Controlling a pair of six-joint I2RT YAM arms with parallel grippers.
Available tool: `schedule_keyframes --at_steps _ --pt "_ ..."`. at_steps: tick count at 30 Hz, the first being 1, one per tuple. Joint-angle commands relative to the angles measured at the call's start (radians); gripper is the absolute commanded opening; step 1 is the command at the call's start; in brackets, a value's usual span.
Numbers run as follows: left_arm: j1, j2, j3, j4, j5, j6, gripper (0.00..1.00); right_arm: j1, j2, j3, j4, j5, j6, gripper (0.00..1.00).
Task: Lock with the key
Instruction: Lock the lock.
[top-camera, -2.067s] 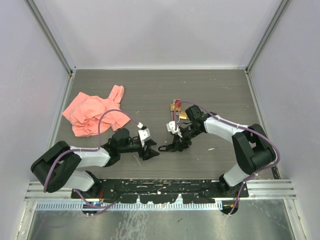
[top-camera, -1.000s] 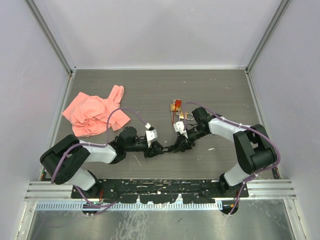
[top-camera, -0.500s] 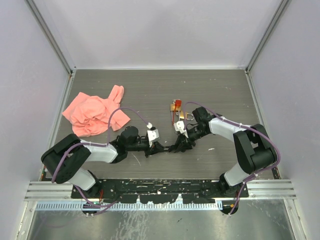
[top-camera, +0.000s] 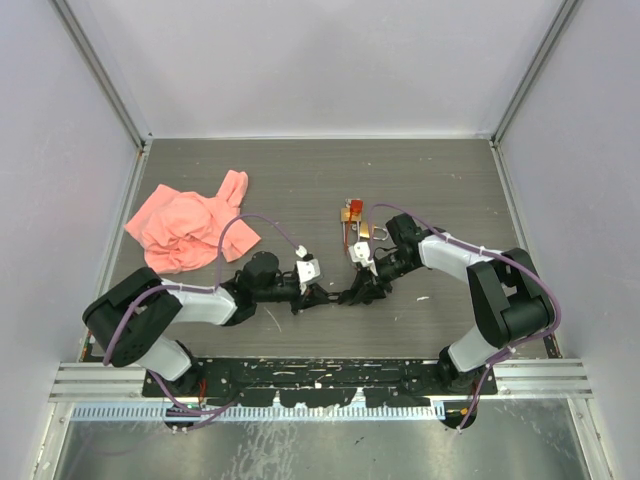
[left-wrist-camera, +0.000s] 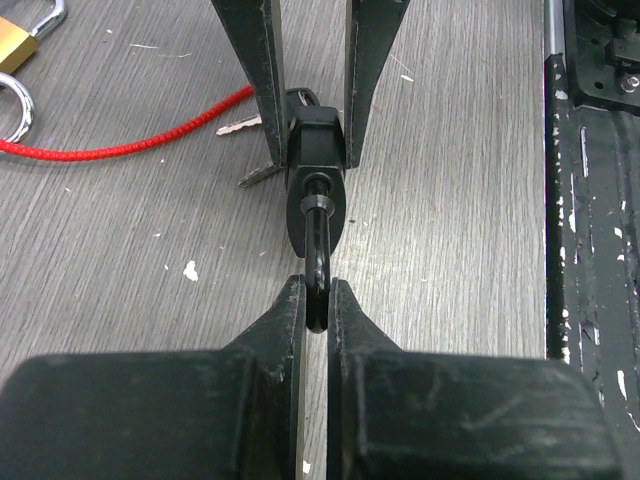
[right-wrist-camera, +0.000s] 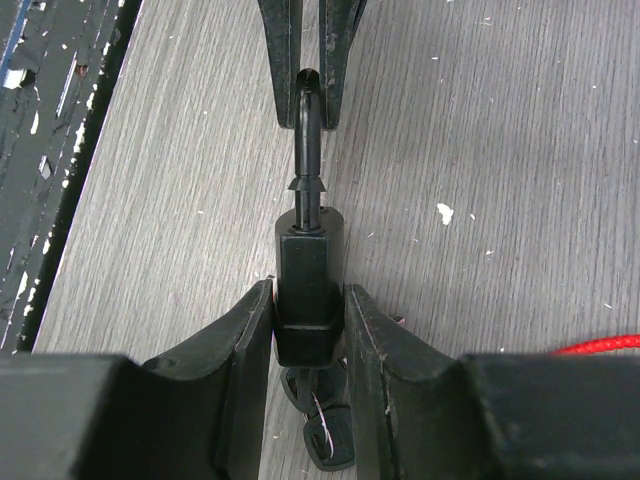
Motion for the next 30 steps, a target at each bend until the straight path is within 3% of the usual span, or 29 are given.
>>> schedule_keyframes --at_steps 1,4,6,8,13,17,30 --pt "-0.005 -0.009 0.039 0.020 -0.039 0.039 0.00 0.004 0.023 -0.031 -0.086 0.121 -0.020 0.06" --pt "-0.008 0.012 0.048 0.029 -0.023 0.038 0.00 0.010 0.027 -0.030 -0.088 0.129 -0.019 0.12" --pt "-0.009 0.022 0.045 0.052 -0.022 0.031 0.00 0.019 0.035 -0.025 -0.091 0.145 -0.011 0.02" --pt "-0.008 0.026 0.034 0.079 -0.021 0.023 0.00 0.020 0.048 -0.020 -0.093 0.152 0.000 0.01" --pt "-0.008 0.030 0.037 0.068 -0.004 0.026 0.00 0.019 0.051 -0.016 -0.086 0.146 0.015 0.12" --pt "-0.008 0.033 0.043 0.062 0.006 0.028 0.00 0.020 0.063 0.000 -0.093 0.140 0.046 0.02" --pt "-0.008 0.043 0.056 0.033 0.009 0.044 0.00 0.019 0.025 -0.042 0.001 0.146 0.121 0.03"
